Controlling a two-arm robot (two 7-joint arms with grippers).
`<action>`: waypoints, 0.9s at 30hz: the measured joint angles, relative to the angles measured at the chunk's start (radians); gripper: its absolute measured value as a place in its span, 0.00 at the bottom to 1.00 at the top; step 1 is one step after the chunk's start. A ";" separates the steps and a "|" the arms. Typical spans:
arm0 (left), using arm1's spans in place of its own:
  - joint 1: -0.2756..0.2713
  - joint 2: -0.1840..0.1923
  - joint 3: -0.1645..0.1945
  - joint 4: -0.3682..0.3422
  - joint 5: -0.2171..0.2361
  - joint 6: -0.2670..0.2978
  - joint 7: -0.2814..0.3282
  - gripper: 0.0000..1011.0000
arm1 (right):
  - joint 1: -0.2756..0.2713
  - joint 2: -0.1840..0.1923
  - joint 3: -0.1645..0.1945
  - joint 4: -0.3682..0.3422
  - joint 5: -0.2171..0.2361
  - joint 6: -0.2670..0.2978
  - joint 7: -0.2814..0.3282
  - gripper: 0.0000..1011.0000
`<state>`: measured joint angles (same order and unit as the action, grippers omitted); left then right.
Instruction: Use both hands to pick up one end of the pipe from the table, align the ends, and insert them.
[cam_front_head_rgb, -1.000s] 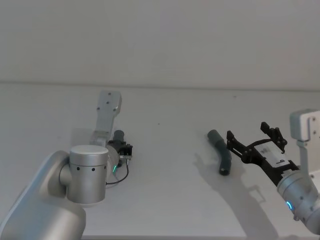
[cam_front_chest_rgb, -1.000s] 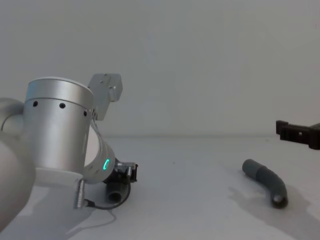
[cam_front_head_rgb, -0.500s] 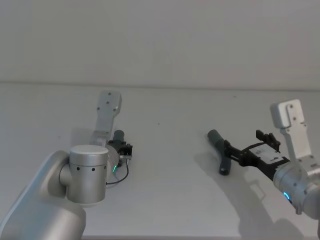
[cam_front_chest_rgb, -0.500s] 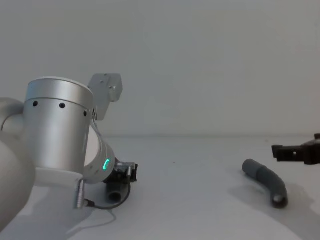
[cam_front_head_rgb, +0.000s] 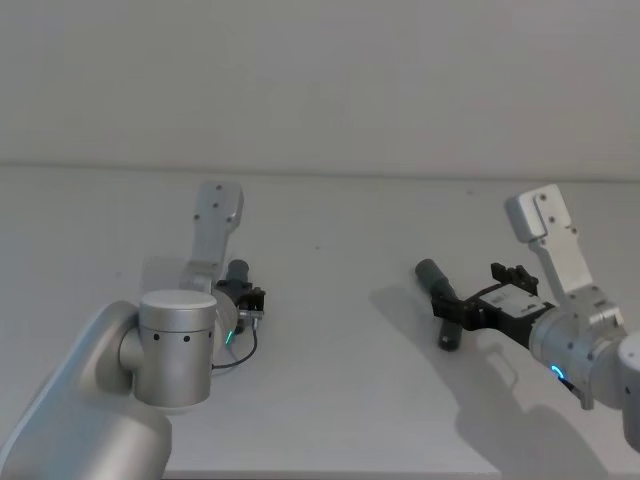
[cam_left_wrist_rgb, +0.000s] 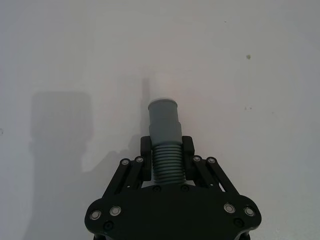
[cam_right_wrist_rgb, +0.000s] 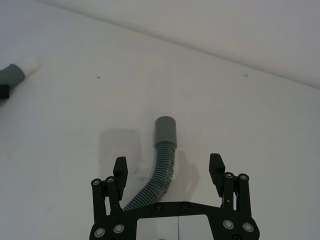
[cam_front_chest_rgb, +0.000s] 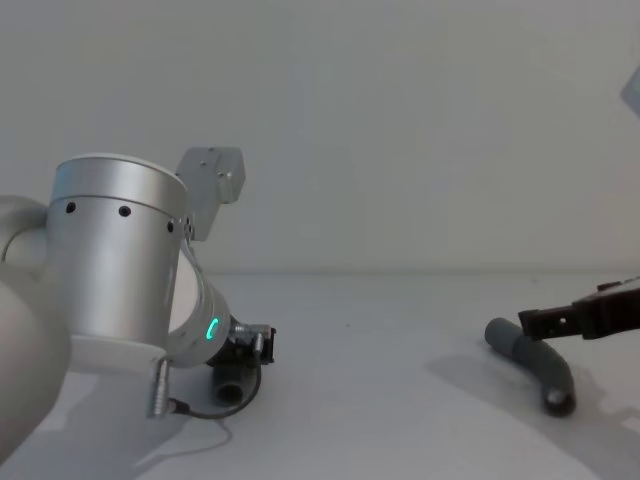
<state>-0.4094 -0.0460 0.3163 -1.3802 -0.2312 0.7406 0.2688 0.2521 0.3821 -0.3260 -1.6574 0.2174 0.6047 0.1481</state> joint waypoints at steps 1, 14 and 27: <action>0.000 0.000 0.000 0.000 0.000 0.000 0.000 0.34 | 0.009 -0.002 -0.004 0.007 -0.001 0.007 0.004 0.99; 0.000 0.000 0.000 0.000 0.000 0.000 0.000 0.34 | 0.072 -0.042 -0.014 0.091 -0.003 0.058 0.019 0.99; 0.000 0.000 0.000 0.000 0.000 0.000 0.000 0.34 | 0.113 -0.080 -0.015 0.172 -0.005 0.082 0.024 0.99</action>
<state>-0.4094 -0.0460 0.3164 -1.3801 -0.2312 0.7406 0.2687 0.3656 0.3024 -0.3413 -1.4857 0.2127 0.6866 0.1722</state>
